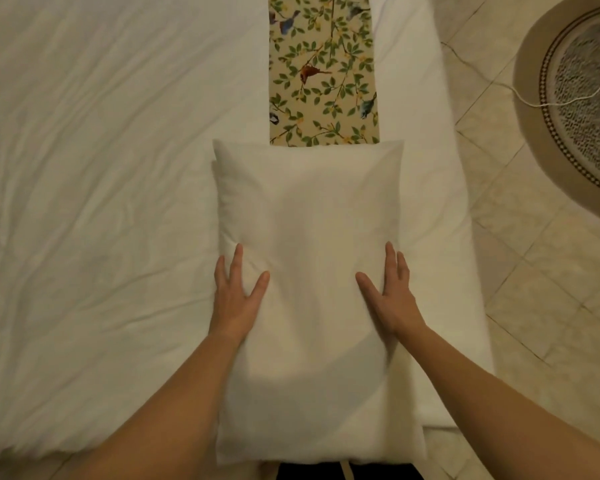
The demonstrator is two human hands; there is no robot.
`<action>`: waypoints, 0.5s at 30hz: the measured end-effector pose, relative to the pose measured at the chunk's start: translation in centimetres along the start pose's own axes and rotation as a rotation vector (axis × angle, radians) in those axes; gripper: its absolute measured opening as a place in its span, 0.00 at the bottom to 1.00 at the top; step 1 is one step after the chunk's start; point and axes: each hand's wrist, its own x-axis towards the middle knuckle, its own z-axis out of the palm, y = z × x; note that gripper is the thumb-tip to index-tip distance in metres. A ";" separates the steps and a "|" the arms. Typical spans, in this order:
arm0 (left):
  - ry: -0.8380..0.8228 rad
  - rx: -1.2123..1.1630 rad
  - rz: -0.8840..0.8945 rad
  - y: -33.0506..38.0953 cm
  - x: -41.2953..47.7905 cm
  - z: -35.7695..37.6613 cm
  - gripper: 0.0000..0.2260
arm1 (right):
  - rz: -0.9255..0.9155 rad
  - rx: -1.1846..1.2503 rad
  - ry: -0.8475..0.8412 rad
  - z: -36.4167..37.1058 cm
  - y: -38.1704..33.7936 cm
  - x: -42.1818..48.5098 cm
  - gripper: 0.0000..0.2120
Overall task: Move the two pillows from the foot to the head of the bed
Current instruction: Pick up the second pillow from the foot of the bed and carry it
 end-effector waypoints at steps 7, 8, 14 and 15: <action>0.023 -0.065 0.039 2.1 -1.6 0.4 0.33 | -0.018 0.067 0.024 0.8 -2.1 -1.7 0.45; 0.037 -0.061 0.054 2.5 -2.0 0.3 0.33 | -0.029 0.071 0.024 0.6 -2.4 -2.0 0.46; 0.044 0.024 0.076 6.2 -5.4 -0.8 0.37 | -0.112 0.000 0.050 -0.9 -5.0 -4.8 0.49; 0.047 0.050 0.075 6.8 -6.1 -1.0 0.38 | -0.118 -0.009 0.052 -1.4 -5.5 -5.4 0.50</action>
